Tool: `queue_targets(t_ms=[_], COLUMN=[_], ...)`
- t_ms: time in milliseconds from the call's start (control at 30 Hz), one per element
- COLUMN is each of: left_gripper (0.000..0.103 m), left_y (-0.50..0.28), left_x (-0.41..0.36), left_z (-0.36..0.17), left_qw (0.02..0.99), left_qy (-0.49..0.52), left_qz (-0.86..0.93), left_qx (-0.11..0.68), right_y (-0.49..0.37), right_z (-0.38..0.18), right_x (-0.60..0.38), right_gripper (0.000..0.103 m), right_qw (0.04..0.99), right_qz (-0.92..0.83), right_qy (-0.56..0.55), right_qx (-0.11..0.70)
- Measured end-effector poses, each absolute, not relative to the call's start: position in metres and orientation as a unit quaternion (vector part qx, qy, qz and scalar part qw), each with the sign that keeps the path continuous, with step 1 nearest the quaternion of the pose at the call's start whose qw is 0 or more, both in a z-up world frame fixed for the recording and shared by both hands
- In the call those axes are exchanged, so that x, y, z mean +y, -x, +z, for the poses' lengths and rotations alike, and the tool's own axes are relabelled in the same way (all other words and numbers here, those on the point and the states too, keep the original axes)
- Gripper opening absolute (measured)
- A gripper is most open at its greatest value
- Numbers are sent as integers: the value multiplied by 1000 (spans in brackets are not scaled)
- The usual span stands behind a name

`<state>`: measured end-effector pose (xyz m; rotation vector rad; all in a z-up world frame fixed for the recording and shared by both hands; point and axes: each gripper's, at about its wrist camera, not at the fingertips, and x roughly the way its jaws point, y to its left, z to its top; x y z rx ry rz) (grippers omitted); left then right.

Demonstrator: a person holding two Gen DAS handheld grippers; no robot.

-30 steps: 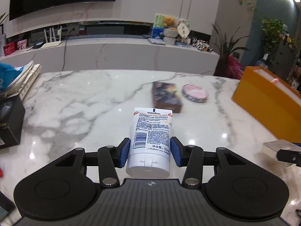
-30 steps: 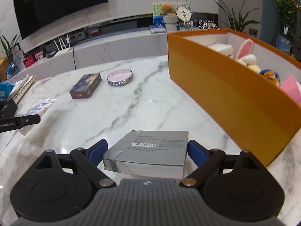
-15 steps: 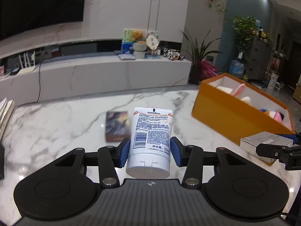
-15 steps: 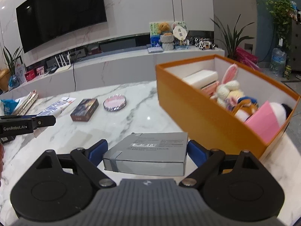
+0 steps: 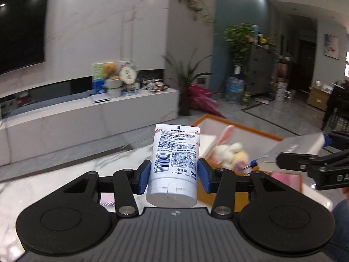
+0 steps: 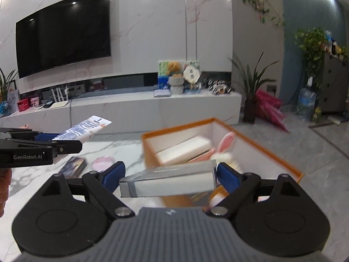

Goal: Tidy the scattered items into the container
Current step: 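Carry the lotion tube with the left tool while the right tool carries the grey box to the orange box, then open both tools to drop the lotion tube and grey box into the orange box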

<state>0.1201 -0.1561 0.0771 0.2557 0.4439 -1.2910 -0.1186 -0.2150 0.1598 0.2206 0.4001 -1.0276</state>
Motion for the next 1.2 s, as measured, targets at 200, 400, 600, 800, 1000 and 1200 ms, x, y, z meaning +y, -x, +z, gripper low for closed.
queue_targets(t_ms=[200,400,600,800,1000,1200], left_gripper=[54,54,54,54,53,53], left_y=[-108,-109,-111,-108,-106,-103], left_x=[-208,-267,-313,-340,-357,-376], left_z=[85,84,76,53,31,15], left_qw=[743,721,708,688,678,649], left_qy=[-124,-140,-166,-205,-235,-257], left_qz=[-624,-639,-642,-644,-639,-649], left_qx=[208,230,242,265,277,302], right_y=[148,150,133,120,113,105], right_z=[160,150,141,121,105,102], right_x=[-260,-305,-323,-331,-345,-349], right_gripper=[91,89,88,87,87,87], right_qw=[846,843,851,858,859,860], right_qz=[-481,-473,-443,-414,-395,-377], right_qy=[-102,-109,-130,-146,-158,-154], right_qx=[204,232,249,268,284,307])
